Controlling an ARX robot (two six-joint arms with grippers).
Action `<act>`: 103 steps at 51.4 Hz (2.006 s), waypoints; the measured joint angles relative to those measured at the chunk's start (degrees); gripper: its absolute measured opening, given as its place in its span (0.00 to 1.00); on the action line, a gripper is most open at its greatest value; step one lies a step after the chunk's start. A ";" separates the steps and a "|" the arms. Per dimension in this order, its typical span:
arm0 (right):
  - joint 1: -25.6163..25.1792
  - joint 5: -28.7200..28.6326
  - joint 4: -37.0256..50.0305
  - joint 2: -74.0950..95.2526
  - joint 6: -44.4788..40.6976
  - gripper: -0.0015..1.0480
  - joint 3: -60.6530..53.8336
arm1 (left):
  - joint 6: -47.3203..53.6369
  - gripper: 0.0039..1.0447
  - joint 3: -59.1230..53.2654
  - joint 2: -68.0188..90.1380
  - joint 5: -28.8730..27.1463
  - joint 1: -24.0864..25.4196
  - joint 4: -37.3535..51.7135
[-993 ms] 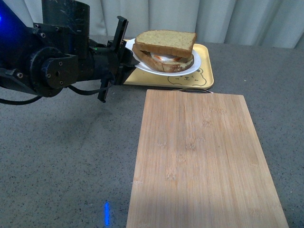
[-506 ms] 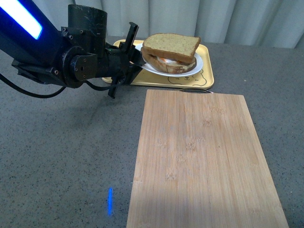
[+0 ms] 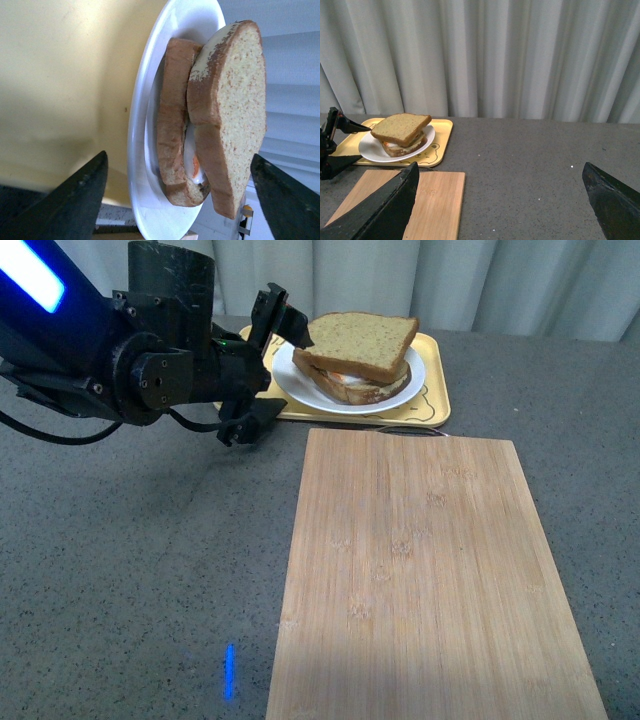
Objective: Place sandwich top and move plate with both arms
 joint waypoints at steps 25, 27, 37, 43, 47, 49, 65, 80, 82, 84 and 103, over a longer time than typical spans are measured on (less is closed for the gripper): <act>0.00 0.00 0.00 0.00 0.00 0.91 0.02 | 9.75 0.89 -17.22 -14.23 -9.49 1.01 5.92; 0.00 -0.02 0.00 0.00 -0.02 0.91 0.00 | 21.18 0.81 -21.31 -14.08 -19.52 0.83 18.16; 0.00 0.02 0.00 0.00 0.00 0.91 0.00 | 54.99 0.50 -39.82 -23.26 -26.88 3.21 40.63; 0.00 -0.02 0.00 0.00 0.00 0.91 0.00 | 63.71 0.24 -50.82 -33.07 -25.16 5.49 42.69; 0.00 0.00 0.00 0.00 0.00 0.91 0.00 | 64.61 0.14 -54.58 -35.54 -24.50 6.29 42.80; 0.00 0.02 0.00 0.00 0.00 0.91 0.00 | 65.02 0.07 -56.92 -37.38 -24.06 6.67 42.80; 0.00 0.00 0.00 0.00 0.00 0.91 0.00 | 66.18 0.03 -70.05 -53.70 -21.27 9.27 39.82; 0.00 0.02 0.00 0.00 0.00 0.91 0.00 | 66.53 0.03 -77.29 -69.00 -17.03 13.51 31.58; 0.00 0.00 0.00 0.00 0.00 0.91 0.00 | 66.55 0.03 -77.88 -72.15 -17.00 13.68 28.96; 0.00 0.00 0.00 0.00 0.00 0.91 0.00 | 66.55 0.03 -77.88 -74.79 -16.96 13.68 25.64; 0.00 0.00 0.00 0.00 0.00 0.91 0.00 | 66.60 0.03 -81.44 -96.04 -16.83 13.68 8.94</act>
